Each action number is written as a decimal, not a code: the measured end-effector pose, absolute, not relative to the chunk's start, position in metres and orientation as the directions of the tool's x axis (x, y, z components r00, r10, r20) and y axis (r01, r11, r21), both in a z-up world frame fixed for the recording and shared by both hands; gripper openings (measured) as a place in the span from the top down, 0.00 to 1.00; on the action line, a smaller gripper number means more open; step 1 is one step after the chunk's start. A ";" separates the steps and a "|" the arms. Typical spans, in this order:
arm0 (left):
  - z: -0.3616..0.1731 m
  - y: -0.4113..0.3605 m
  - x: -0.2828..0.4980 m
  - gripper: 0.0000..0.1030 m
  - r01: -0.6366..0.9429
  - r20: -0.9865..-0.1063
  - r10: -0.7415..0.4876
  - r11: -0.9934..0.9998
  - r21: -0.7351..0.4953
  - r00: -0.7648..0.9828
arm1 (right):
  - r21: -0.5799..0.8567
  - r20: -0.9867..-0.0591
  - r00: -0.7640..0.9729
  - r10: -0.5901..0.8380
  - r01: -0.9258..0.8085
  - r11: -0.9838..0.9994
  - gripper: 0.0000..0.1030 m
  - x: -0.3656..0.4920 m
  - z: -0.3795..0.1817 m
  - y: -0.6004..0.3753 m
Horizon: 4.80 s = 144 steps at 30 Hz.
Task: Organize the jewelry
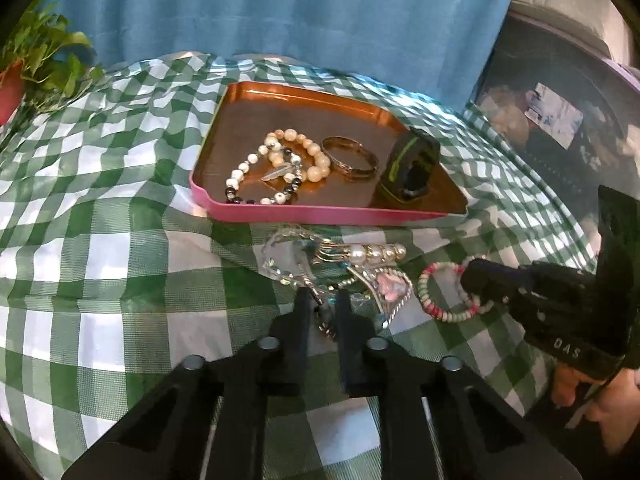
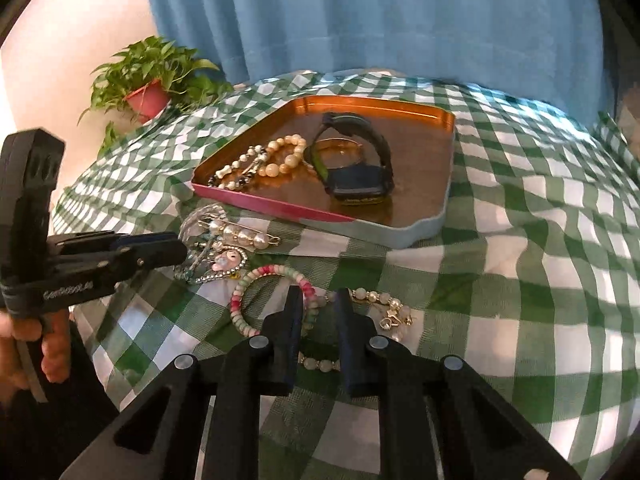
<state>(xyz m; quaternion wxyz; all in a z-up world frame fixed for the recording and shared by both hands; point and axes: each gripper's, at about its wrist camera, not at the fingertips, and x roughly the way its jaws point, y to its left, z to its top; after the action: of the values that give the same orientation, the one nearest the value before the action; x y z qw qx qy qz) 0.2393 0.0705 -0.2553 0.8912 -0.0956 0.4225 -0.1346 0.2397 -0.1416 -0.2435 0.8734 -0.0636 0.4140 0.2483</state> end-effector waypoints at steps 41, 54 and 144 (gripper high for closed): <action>-0.249 0.110 0.176 0.93 0.007 -0.758 -0.250 0.952 -0.308 0.602 | 0.088 -0.755 0.516 0.406 -0.533 0.842 0.94 0.189 -0.232 -0.133; -0.250 0.086 0.180 0.80 0.049 -0.771 -0.068 0.998 -0.047 0.634 | -0.015 -0.781 0.529 0.331 -0.546 0.838 0.89 0.192 -0.243 -0.123; -0.246 0.094 0.165 0.66 -0.032 -0.796 -0.203 0.963 -0.268 0.570 | -0.012 -0.774 0.552 0.309 -0.501 0.865 0.95 0.174 -0.243 -0.120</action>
<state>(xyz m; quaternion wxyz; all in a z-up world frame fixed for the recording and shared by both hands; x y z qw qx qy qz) 0.1651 0.0941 -0.2455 0.8769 -0.1274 0.4609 -0.0485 0.1740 -0.1197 -0.2432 0.8732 -0.1162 0.4124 0.2320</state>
